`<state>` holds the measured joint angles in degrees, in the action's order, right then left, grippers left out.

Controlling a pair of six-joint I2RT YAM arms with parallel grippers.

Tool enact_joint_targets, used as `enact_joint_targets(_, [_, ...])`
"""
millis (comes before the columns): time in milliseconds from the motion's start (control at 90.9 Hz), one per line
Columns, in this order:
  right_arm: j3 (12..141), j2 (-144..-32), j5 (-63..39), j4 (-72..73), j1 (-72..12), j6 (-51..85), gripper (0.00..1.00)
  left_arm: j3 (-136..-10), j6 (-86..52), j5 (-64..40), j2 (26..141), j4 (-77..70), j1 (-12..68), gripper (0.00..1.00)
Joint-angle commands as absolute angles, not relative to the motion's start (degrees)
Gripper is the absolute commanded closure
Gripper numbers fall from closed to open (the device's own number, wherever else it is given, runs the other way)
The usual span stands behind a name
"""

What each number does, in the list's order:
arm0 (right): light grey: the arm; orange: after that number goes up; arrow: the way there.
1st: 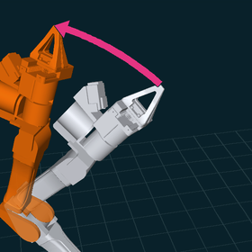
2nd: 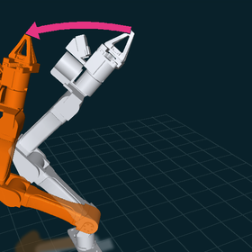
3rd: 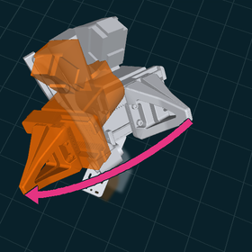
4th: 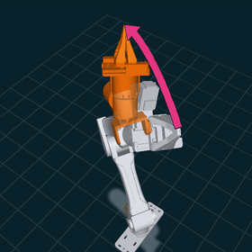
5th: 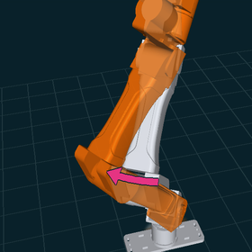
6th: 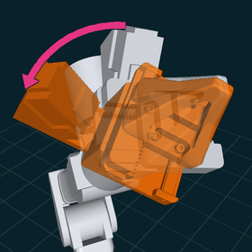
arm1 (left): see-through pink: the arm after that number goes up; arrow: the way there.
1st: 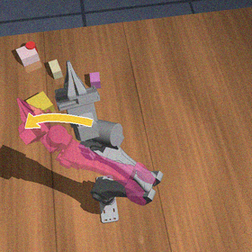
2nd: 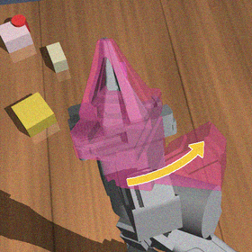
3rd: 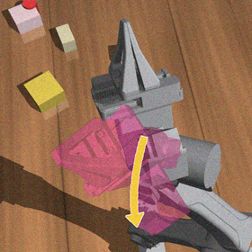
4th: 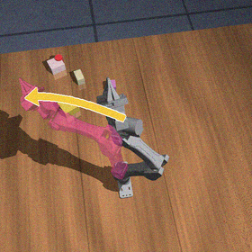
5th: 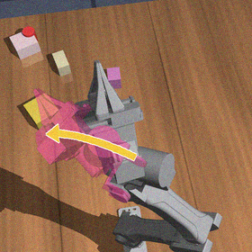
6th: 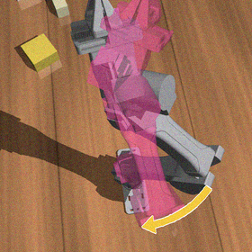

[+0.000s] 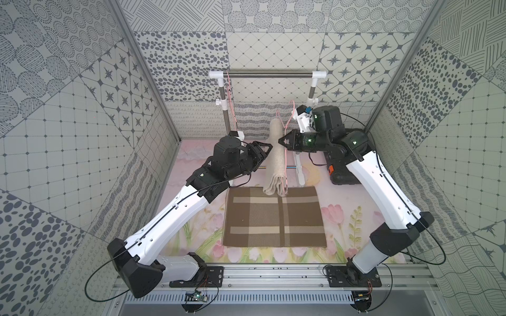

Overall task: Hang the scarf on the hanger
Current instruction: Place the hanger at the clothesline.

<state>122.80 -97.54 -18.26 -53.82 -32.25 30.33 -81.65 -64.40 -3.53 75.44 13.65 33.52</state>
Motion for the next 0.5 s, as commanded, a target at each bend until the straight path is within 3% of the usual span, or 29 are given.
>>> enact_joint_targets(0, [131.84, -102.46, -22.45, -49.81, -30.05, 27.3, 1.0, -83.74, -63.33, -4.25, 77.23, 8.29, 34.6, 0.43])
enact_joint_targets(352, [161.5, -122.82, -27.06, -49.51, -25.66, 30.47, 1.0, -87.21, -60.82, -4.15, 80.57, 8.01, 35.06, 0.43])
enact_joint_targets(484, [160.98, -124.17, -27.9, -44.33, -24.21, 32.85, 1.0, -88.02, -60.64, -4.34, 81.36, 8.35, 35.02, 0.43])
